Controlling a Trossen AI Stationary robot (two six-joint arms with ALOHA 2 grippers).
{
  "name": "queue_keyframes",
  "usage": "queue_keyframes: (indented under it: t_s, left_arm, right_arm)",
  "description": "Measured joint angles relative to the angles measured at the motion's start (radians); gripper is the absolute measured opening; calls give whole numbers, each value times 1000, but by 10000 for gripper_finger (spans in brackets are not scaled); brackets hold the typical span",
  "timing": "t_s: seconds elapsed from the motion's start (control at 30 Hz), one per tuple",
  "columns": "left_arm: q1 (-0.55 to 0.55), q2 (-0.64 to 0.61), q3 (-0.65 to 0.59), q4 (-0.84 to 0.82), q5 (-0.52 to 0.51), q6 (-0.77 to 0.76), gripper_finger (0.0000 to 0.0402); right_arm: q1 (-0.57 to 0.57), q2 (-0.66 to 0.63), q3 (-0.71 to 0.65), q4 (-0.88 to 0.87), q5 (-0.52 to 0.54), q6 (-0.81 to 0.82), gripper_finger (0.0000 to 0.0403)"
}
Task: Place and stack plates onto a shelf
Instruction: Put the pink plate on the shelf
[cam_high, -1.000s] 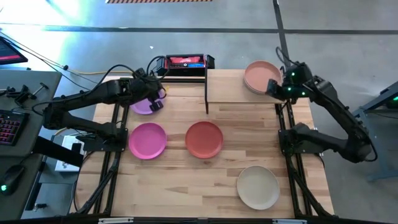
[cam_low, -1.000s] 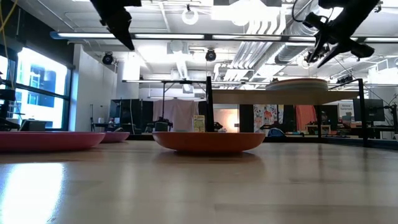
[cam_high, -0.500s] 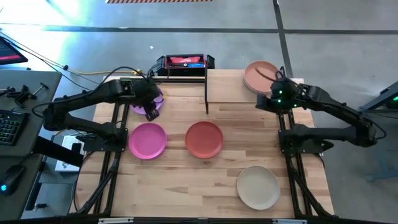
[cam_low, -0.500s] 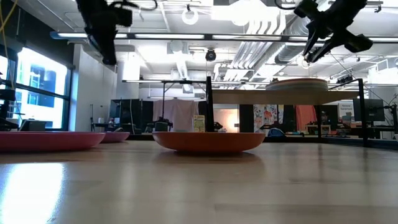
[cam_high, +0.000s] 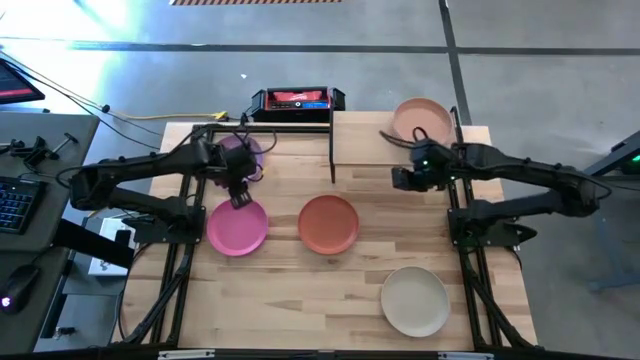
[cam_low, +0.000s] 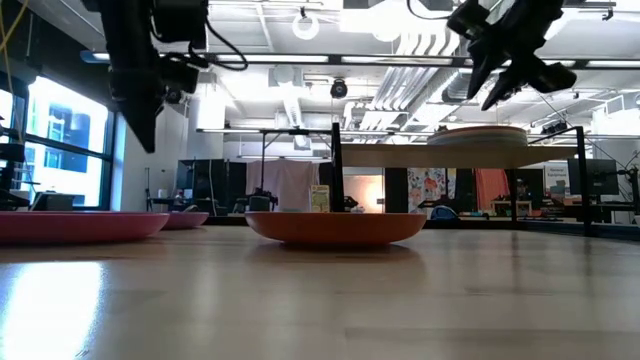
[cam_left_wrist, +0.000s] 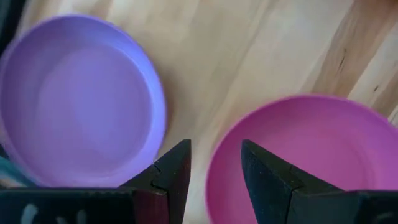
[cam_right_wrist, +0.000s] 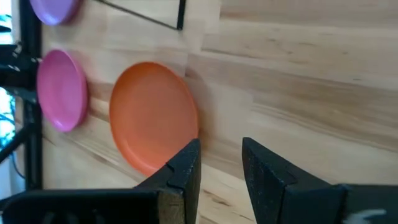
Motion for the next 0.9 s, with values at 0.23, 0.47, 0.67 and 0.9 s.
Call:
queue_keyframes:
  t_s: [0.23,0.47,0.67,0.9]
  left_arm:
    - [0,1,-100,87,47,-30,129]
    - [-23,1,-117,81,191,-228,129]
    - [-128,1,-117,81,310,-339,129]
    - [-310,1,-117,105,284,-519,129]
  right_arm:
    - [31,81,0,31,-9,0,96]
    - [61,136,0,39,-46,37,96]
    - [97,169,0,39,-46,36,96]
    - [153,177,0,40,-46,85,96]
